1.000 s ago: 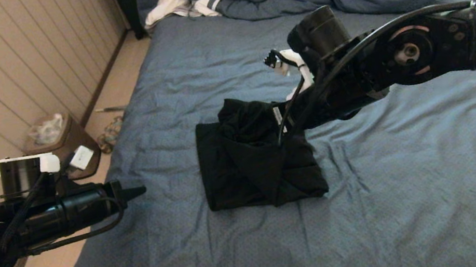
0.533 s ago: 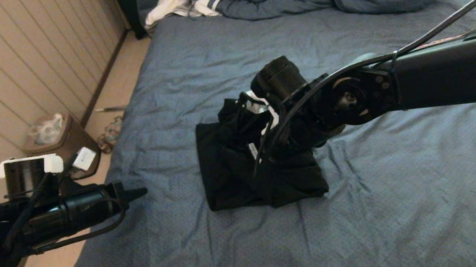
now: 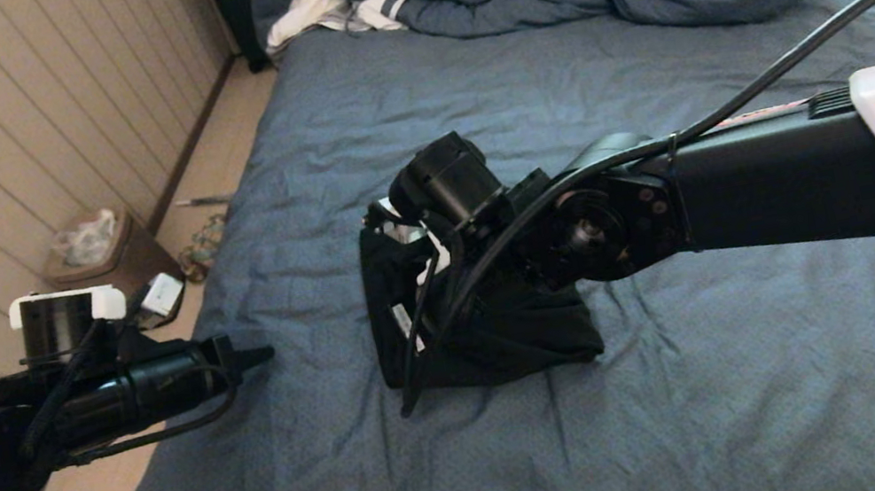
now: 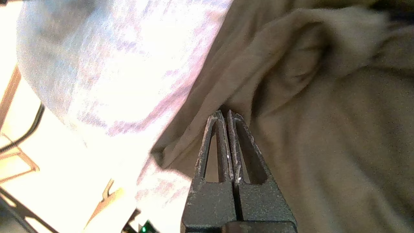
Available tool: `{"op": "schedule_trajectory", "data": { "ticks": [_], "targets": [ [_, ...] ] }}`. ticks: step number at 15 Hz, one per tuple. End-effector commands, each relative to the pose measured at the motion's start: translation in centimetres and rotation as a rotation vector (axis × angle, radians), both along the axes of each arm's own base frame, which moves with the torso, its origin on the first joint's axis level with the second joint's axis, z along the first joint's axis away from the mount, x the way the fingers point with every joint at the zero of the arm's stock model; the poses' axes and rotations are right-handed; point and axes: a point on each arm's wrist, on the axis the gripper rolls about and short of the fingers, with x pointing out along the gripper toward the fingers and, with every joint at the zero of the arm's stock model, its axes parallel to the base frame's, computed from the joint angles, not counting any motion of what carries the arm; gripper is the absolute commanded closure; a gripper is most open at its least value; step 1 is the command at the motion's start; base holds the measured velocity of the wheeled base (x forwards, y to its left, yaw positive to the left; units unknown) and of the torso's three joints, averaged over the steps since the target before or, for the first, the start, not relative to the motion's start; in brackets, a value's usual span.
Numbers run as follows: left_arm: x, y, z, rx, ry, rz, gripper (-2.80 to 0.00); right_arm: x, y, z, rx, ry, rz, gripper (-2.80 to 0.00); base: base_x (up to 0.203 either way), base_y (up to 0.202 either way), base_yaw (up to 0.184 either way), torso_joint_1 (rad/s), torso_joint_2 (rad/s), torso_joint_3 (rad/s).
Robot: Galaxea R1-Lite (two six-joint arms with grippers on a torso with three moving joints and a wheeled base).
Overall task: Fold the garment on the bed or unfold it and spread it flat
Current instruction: Fold the black T-shirt
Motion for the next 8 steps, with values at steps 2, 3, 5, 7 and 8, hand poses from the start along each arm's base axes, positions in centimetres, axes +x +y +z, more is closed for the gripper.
{"op": "schedule_trajectory", "data": {
  "ticks": [2, 3, 5, 7, 8],
  "targets": [
    [0.1, 0.0, -0.3, -0.004, -0.004, -0.002, 0.0, 0.6, -2.0, 2.1, 0.036, -0.039, -0.051, 0.0, 0.0, 0.0, 0.0, 0.0, 0.0, 0.0],
    [0.1, 0.0, -0.4, -0.004, -0.002, -0.002, 0.0, 1.2, -3.5, 2.9, 0.047, -0.054, -0.089, 0.0, 0.0, 0.0, 0.0, 0.0, 0.0, 0.0],
    [0.2, -0.2, -0.6, -0.003, 0.004, -0.006, 0.0, 2.0, -6.0, 3.9, 0.057, -0.07, -0.149, 0.0, 0.0, 0.0, 0.0, 0.0, 0.0, 0.0],
    [0.2, -0.3, -0.7, -0.003, 0.005, -0.008, 0.0, 3.0, -7.9, 4.0, 0.055, -0.072, -0.202, 0.0, 0.0, 0.0, 0.0, 0.0, 0.0, 0.0],
    [0.2, -0.3, -0.7, -0.002, 0.007, -0.008, 0.0, 3.3, -8.3, 4.1, 0.055, -0.071, -0.214, 0.0, 0.0, 0.0, 0.0, 0.0, 0.0, 0.0]
  ]
}}
